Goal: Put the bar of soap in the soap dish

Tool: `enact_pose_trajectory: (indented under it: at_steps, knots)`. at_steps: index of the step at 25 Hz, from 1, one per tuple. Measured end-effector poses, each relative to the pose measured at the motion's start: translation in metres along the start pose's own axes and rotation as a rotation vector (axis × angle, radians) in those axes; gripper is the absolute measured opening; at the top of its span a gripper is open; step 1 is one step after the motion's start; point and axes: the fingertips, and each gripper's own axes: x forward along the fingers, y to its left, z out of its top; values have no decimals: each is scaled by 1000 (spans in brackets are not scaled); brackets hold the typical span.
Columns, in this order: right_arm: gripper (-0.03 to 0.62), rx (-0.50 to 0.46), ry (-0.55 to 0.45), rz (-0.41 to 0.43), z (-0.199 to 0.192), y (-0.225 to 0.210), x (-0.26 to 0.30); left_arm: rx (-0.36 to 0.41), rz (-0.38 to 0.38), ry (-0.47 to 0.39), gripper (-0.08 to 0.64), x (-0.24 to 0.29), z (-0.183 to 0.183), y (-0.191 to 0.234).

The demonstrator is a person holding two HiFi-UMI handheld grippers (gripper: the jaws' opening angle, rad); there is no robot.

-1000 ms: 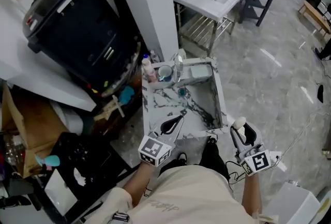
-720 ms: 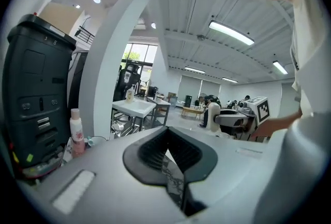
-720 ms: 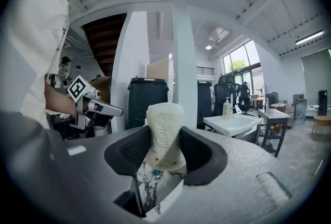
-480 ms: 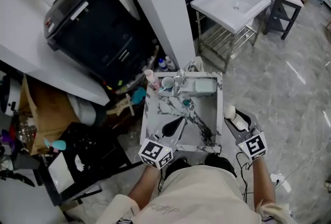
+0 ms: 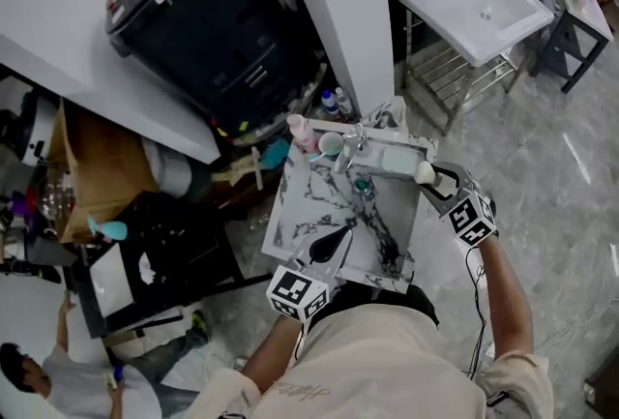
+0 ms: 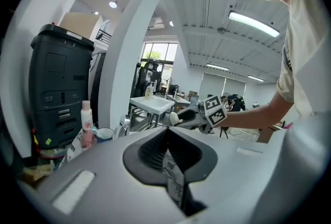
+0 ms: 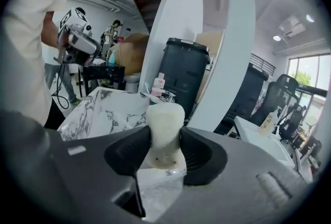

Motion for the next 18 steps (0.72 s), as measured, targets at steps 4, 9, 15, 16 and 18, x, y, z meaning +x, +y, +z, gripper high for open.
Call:
enact_pose_trajectory:
  at_steps: [4, 9, 15, 16, 18]
  knots:
    - [186, -76, 109, 75, -11, -6, 44, -19, 38, -29, 18, -5, 6, 19]
    - [183, -184, 263, 192, -36, -5, 97, -73, 89, -46, 18, -12, -2, 42]
    - [183, -263, 467, 313, -77, 5, 139, -120, 145, -57, 18, -27, -11, 63]
    - [183, -261, 488, 324, -82, 7, 144, -127, 157, -57, 18, -30, -12, 66]
    - [183, -249, 525, 337, -88, 8, 151, -140, 180, -61, 18, -36, -16, 74]
